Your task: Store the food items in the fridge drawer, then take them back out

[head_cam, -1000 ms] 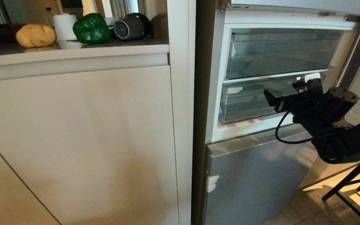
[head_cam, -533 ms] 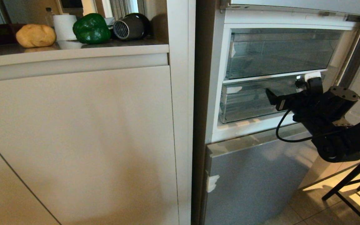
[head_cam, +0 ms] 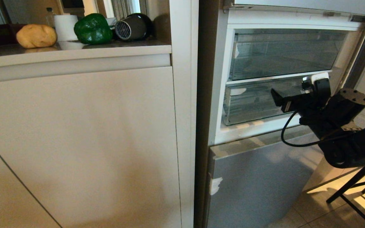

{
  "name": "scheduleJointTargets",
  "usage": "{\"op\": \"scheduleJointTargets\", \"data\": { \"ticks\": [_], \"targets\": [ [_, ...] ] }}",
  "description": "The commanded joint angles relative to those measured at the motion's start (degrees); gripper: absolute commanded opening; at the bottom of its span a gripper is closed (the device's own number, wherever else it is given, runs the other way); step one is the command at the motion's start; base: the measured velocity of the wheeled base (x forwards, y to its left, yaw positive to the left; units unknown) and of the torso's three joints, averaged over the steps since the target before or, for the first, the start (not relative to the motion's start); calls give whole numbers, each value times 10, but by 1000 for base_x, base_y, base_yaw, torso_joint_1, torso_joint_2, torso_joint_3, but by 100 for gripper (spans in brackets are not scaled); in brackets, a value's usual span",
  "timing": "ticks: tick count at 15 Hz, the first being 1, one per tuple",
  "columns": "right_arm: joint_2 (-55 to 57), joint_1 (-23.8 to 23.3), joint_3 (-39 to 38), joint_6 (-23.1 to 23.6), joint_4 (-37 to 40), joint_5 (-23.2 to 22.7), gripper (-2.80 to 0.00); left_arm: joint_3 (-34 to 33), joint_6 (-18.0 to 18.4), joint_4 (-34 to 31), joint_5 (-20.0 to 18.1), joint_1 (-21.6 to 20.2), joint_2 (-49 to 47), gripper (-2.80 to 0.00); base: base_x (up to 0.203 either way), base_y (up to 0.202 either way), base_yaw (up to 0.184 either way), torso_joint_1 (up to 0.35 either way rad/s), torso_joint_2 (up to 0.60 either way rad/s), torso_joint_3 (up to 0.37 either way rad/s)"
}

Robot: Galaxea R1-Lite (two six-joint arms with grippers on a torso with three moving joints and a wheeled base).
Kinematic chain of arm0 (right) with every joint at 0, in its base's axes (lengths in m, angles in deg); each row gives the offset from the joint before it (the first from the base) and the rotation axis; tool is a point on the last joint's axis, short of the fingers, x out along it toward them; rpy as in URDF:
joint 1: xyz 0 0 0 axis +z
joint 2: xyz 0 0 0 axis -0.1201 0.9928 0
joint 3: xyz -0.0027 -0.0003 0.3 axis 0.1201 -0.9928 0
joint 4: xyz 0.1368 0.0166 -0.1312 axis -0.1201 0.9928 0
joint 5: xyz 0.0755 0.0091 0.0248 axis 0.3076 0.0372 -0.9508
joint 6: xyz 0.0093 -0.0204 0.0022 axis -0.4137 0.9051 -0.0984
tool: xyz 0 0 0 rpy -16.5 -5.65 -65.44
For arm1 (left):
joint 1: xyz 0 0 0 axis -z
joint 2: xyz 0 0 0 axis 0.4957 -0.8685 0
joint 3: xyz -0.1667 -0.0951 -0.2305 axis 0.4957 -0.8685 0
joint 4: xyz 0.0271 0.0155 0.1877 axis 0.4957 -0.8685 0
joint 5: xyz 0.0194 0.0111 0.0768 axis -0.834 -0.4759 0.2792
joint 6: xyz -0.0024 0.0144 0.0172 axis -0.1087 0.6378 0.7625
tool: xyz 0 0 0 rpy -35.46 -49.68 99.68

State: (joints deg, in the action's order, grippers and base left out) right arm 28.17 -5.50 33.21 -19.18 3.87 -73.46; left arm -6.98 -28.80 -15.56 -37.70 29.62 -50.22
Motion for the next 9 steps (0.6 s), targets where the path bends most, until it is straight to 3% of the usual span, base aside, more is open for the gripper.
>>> {"op": "scheduleJointTargets", "data": {
  "ticks": [1,5,9],
  "targets": [
    [-17,1,-29,2,-8,-1,0,-6,0,0,0,0,0,-280,0,0,0,0,0,0],
    [-8,0,-35,0,-8,-5,0,-6,0,0,0,0,0,-280,0,0,0,0,0,0],
    [43,-2,23,0,-6,-5,0,-6,0,0,0,0,0,-280,0,0,0,0,0,0]
  ]
}}
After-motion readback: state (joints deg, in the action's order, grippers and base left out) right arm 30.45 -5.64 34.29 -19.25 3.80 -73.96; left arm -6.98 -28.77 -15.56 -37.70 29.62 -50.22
